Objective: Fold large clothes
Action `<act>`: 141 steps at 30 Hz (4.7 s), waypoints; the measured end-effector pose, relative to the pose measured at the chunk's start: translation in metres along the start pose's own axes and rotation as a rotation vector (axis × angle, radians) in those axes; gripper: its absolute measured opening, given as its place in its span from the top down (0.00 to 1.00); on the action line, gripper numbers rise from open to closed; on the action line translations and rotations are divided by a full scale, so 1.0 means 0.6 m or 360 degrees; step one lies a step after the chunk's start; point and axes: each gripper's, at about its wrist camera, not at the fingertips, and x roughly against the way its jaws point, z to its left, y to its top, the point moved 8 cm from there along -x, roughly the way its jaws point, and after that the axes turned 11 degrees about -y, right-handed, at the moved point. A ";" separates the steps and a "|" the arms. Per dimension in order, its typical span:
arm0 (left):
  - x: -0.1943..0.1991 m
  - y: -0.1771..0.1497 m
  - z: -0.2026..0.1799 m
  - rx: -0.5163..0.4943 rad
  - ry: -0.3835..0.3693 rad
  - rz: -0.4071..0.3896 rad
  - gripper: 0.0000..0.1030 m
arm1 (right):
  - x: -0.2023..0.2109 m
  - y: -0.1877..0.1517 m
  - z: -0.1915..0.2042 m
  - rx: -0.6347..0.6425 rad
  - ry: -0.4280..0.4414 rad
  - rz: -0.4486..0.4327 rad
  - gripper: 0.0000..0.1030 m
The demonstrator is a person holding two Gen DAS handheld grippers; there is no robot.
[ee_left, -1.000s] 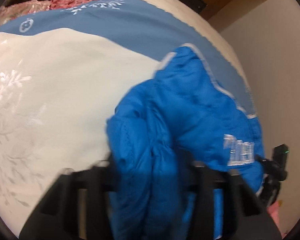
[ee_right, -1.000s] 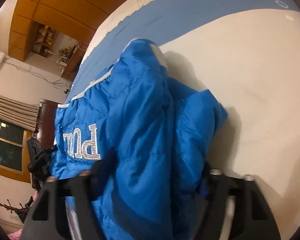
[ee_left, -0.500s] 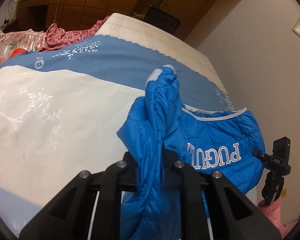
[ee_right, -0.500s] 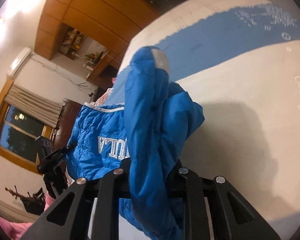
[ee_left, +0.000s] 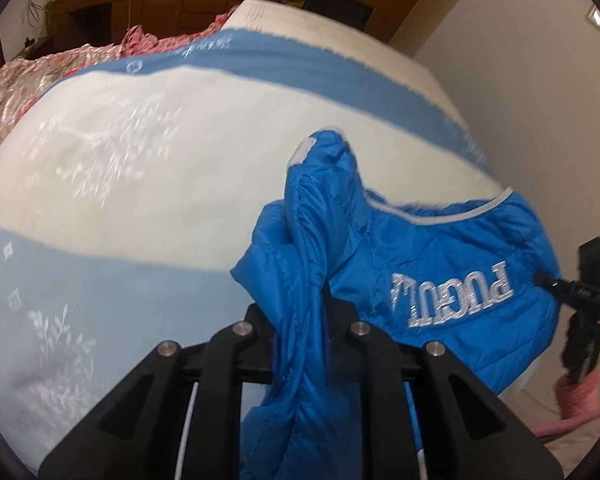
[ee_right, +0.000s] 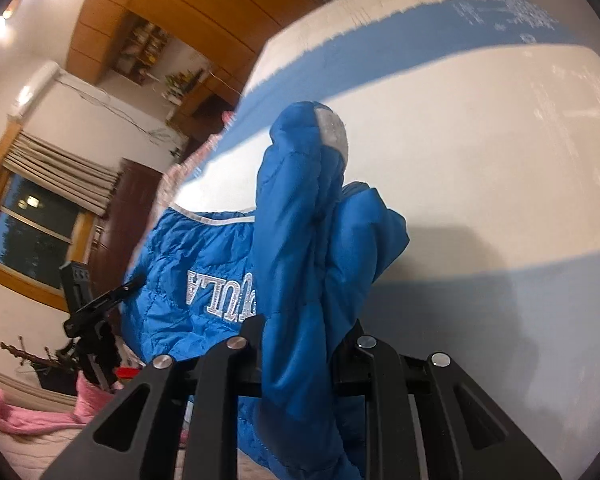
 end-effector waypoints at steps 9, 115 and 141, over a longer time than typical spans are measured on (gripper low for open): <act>-0.074 -0.052 0.087 0.0068 0.0182 0.0079 0.80 | -0.092 -0.020 -0.075 -0.0082 -0.0310 0.0075 0.80; 0.043 -0.263 0.070 0.0866 0.0076 -0.0170 0.21 | -0.079 -0.146 -0.028 0.0260 -0.0633 -0.0051 0.77; 0.039 -0.186 0.037 0.0734 -0.0174 -0.0458 0.75 | -0.084 -0.145 -0.031 0.0248 -0.0617 -0.0029 0.77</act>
